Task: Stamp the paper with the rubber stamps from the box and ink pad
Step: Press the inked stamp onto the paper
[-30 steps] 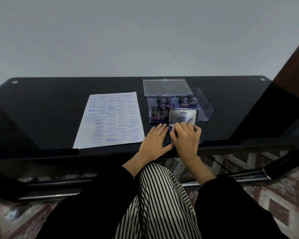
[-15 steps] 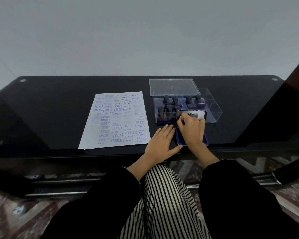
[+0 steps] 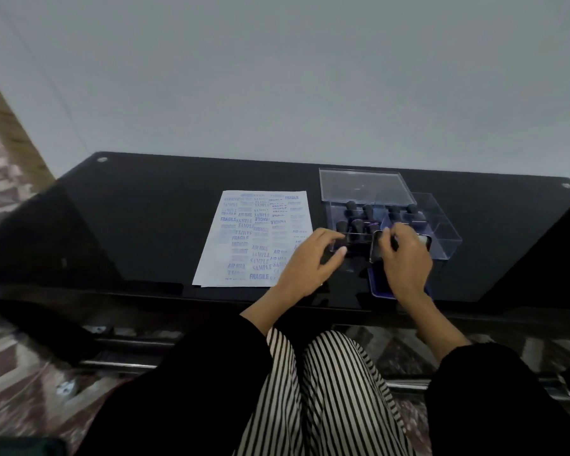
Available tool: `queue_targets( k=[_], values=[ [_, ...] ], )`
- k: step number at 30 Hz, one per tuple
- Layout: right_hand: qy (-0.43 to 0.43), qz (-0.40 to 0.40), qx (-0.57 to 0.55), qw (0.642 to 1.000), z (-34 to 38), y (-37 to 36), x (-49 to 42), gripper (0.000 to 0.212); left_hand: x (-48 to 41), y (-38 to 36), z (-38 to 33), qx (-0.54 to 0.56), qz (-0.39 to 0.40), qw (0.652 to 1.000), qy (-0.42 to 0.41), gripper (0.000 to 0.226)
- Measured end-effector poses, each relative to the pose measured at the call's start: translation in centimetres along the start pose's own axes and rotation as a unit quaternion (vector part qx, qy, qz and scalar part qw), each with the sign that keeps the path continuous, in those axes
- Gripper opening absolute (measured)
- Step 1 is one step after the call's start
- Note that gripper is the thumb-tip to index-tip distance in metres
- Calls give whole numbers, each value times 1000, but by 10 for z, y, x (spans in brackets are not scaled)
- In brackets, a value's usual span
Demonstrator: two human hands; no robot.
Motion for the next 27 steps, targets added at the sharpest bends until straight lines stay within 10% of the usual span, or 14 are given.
queue_targets(
  k=[11, 18, 27],
  values=[
    [-2, 186, -284, 941, 159, -95, -14, 33, 4, 182, 105, -63, -218, 964, 142, 21],
    [28, 289, -258, 921, 224, -172, 9, 42, 29, 195, 191, -142, -113, 941, 287, 28],
    [82, 321, -184, 925, 245, -221, 35, 45, 43, 169, 196, -307, -26, 927, 213, 49]
  ],
)
Point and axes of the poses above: each hand's wrist, its own x-axis away from the middle knuckle, its own y-axis out of the back of the hand, z = x × y, the point moved 9 cm from there along -x, towards the middle knuckle, and after that the axes turned 6 degrees about -z, right-handed, at the moved point
